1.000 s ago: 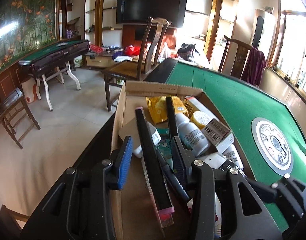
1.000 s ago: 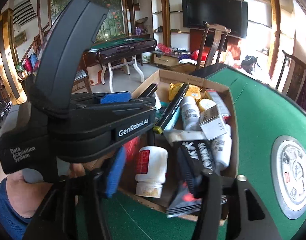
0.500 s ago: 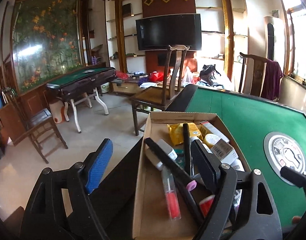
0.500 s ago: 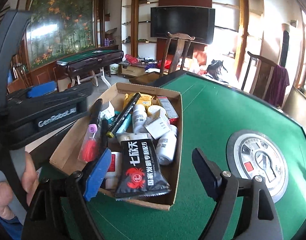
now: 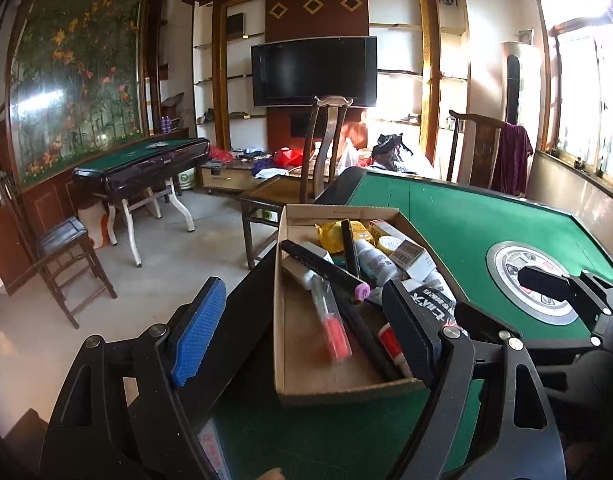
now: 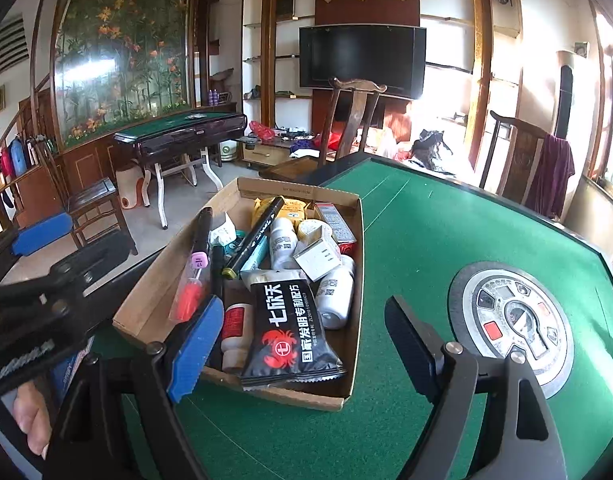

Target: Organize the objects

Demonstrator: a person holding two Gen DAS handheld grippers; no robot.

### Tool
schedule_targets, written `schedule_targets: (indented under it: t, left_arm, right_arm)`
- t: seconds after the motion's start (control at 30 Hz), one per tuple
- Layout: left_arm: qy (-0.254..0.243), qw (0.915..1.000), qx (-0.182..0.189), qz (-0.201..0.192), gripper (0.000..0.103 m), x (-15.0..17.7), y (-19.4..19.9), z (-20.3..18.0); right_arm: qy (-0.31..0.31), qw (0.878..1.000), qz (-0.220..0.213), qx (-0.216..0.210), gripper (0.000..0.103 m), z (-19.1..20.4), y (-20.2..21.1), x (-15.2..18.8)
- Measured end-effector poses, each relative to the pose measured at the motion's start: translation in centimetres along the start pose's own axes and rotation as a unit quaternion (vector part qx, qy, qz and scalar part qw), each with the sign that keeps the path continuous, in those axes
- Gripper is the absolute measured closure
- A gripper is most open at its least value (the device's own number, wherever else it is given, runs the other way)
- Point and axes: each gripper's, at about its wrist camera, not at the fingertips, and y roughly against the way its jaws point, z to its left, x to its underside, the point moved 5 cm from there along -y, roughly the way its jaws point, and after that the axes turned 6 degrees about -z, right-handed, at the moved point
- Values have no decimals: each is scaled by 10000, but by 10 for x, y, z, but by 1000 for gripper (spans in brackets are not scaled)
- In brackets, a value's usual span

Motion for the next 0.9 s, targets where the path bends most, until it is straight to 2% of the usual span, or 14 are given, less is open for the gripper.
schedule_targets:
  t: [0.1,0.2,0.43,0.9]
  left_arm:
    - [-100,9999,-11,13,22,2,5,-1]
    - [84,9999,69,-24,22,1,7,3]
    - [-289,9980,-508,-227,22,-2,16,11]
    - [-424,9974,-573,-90,22,3,15,17]
  right_arm:
    - [-35,10000,-23,3,20,0,1,0]
    - [-57,10000,-51,-28,20,1,3,0]
    - [-42,9999,-104,-33,20,2,6,-2]
    - [-33,9999,-133,-14,20,4,6,-2]
